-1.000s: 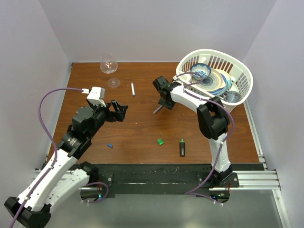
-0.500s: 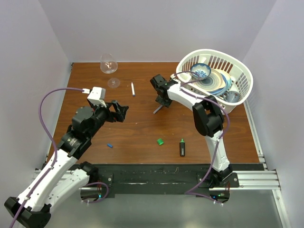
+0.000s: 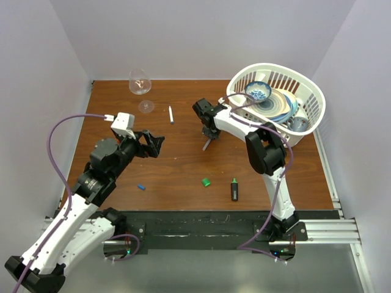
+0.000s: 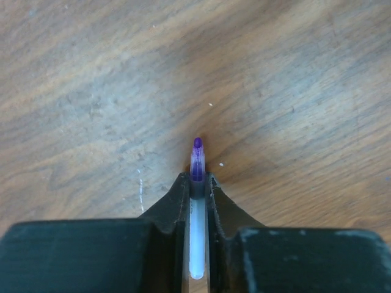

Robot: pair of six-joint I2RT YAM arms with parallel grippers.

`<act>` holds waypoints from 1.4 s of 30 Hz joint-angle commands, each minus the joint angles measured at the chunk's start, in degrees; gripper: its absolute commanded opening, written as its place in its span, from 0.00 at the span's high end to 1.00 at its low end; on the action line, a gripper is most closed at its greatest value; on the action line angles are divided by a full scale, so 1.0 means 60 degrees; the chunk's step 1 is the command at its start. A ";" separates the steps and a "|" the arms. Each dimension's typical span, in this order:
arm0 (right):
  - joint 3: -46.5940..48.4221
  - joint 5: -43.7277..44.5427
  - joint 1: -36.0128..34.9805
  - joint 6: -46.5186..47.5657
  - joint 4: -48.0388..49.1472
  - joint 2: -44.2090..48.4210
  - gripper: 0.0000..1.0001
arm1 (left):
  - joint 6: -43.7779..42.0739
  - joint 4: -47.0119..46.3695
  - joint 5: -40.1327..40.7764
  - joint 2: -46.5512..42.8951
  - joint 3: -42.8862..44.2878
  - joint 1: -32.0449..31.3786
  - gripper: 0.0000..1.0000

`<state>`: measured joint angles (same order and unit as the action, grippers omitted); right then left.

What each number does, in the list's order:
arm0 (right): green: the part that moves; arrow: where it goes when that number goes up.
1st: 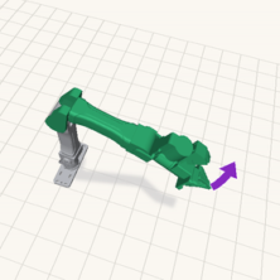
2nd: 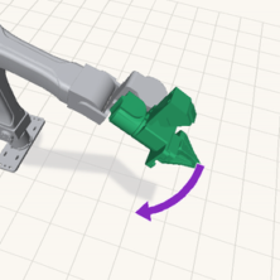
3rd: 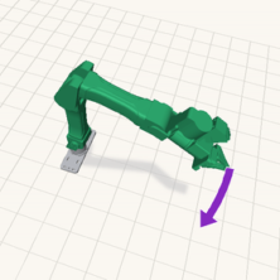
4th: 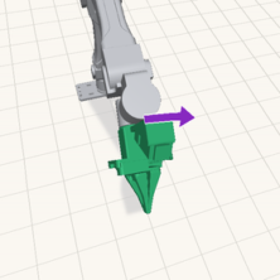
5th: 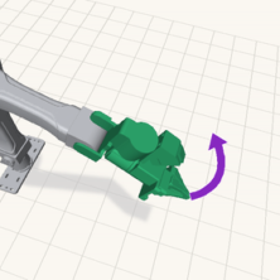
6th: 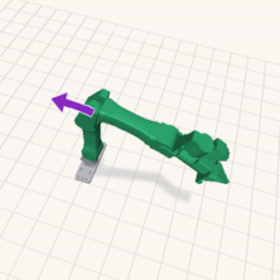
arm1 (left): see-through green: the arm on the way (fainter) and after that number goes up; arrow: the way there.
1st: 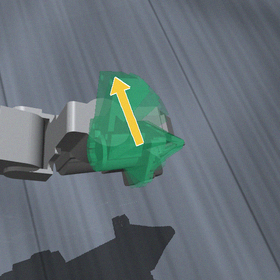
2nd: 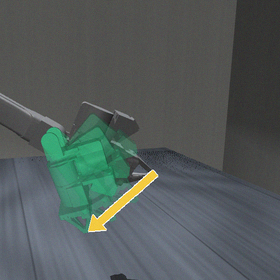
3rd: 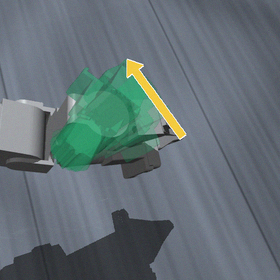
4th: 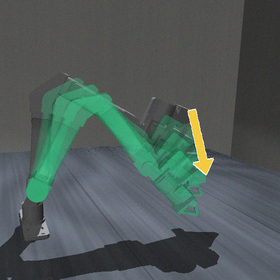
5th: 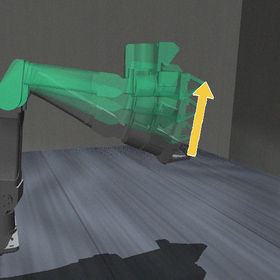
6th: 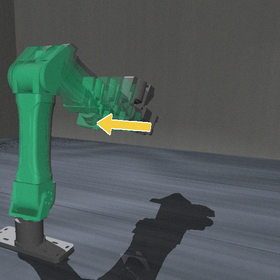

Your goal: Insert the pens into the pen caps

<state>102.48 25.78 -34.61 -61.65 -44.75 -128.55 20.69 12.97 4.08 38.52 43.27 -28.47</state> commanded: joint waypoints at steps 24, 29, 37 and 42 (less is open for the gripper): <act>-0.9710 -0.5586 -0.0647 0.1618 1.0108 1.0306 1.00 | 0.4241 -0.5582 -0.7137 0.1385 -0.2494 0.0028 0.21; -0.9931 -0.5601 -0.0881 0.1208 1.0491 1.0703 1.00 | 0.5004 -0.7068 -0.7666 0.2337 -0.2699 0.0013 0.27; -0.9784 -0.5556 -0.1453 0.1119 1.0827 1.0351 1.00 | 0.5004 -0.7626 -0.7725 0.3056 -0.2407 -0.0016 0.32; -0.9668 -0.5513 -0.1702 0.1105 1.0916 1.0175 1.00 | 0.4931 -0.7699 -0.7769 0.3452 -0.2348 -0.0016 0.37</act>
<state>43.46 -7.09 -43.75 -54.46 17.19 -67.11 49.98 -29.02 -40.95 57.98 27.27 -28.51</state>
